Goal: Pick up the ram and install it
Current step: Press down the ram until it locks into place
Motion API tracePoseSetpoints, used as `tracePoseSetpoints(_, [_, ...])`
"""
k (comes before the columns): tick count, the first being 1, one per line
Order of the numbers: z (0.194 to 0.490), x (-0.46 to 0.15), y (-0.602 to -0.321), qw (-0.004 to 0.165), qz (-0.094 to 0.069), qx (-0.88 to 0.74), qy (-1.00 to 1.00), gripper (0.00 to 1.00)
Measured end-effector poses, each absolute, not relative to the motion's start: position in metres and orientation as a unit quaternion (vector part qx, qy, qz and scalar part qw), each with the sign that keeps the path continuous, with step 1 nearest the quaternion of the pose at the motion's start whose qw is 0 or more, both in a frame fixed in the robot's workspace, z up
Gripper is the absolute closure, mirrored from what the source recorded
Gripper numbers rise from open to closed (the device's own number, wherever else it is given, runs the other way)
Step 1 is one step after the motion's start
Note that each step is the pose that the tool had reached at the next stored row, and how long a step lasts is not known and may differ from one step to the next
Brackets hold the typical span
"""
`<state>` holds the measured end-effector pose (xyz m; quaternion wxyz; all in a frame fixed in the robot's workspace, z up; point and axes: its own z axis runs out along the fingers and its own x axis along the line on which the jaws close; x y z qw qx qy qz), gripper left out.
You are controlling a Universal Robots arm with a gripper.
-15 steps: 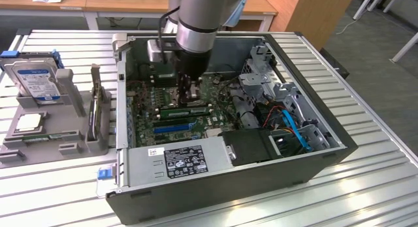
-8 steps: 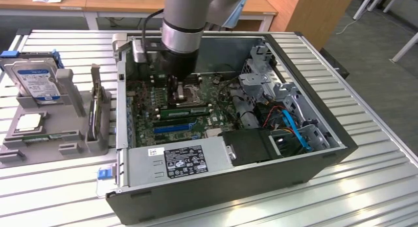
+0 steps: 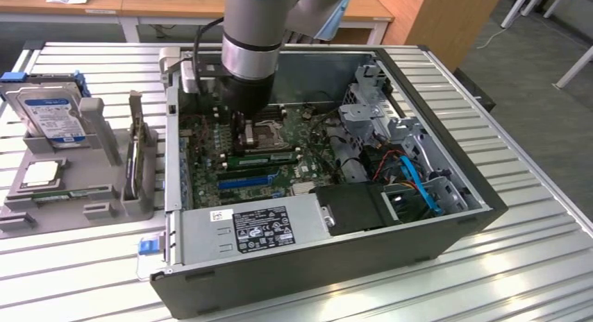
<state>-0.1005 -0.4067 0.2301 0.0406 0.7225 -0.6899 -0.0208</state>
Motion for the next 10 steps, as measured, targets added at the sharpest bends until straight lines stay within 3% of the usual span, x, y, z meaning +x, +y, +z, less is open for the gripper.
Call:
tracePoseSetpoints(7, [0.221,-0.101,-0.409,0.041,-0.020,0.722,-0.690,0.89])
tracePoseSetpoints(10, [0.232,-0.095,-0.409,0.041,-0.022,0.723,-0.690,0.89])
